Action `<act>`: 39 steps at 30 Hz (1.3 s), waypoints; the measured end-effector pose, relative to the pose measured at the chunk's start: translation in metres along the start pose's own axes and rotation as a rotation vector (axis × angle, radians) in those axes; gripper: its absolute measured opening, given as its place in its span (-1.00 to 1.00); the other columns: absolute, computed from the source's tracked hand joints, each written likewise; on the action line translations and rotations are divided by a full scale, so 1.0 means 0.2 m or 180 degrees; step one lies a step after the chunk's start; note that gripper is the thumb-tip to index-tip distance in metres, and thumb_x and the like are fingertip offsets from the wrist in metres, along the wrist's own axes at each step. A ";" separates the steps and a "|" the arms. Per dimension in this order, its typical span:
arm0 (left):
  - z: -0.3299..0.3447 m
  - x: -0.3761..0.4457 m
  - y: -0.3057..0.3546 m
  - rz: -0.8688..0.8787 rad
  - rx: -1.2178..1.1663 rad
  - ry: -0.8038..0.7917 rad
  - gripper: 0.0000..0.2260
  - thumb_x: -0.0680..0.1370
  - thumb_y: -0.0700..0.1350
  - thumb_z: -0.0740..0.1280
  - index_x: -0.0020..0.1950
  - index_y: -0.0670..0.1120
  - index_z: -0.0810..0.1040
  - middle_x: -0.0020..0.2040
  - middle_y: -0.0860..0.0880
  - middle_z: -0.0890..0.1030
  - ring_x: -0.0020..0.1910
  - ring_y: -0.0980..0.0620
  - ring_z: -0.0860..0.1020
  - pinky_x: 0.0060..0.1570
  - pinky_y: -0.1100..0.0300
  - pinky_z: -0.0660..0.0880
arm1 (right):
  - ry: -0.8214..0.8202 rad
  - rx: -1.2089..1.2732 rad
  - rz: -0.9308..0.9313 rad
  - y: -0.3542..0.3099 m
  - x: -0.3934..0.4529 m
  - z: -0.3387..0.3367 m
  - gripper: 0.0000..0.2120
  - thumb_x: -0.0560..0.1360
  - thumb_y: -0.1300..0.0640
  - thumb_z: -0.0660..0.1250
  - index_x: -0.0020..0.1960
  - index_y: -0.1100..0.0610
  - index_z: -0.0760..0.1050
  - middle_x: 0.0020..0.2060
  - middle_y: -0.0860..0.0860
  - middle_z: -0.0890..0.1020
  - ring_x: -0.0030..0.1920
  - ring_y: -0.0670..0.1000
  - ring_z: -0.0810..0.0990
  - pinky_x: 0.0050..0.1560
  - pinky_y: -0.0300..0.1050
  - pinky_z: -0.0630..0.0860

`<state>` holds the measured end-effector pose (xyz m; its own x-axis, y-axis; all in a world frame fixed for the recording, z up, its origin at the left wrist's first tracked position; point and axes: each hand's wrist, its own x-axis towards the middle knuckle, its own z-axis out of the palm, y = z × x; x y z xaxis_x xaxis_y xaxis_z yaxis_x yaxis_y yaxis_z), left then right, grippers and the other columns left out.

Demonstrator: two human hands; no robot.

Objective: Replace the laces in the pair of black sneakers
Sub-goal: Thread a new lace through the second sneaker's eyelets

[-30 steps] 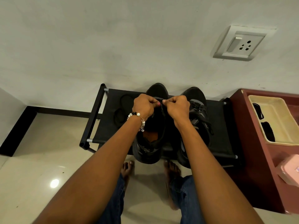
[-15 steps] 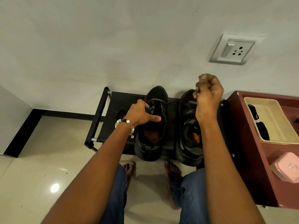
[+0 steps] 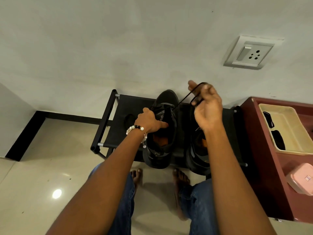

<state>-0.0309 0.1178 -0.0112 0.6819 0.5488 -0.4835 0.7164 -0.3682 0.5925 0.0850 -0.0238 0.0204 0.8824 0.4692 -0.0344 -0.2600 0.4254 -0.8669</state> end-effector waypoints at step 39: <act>0.07 0.00 0.02 -0.0187 0.0407 0.0199 -0.35 0.50 0.07 0.39 0.45 -0.15 0.17 0.37 -0.30 0.25 0.27 -0.35 0.38 0.13 -0.05 0.43 | -0.0624 -0.5166 0.0104 0.19 0.05 0.04 -0.80 0.56 0.19 0.32 0.13 0.26 0.60 0.02 0.23 0.63 0.06 0.24 0.59 0.11 0.06 0.54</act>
<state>-0.0257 0.1050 -0.0175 0.6307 0.6164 -0.4715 0.7705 -0.4246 0.4755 0.0811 0.0023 -0.0087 0.7918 0.6005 -0.1119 0.4963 -0.7392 -0.4553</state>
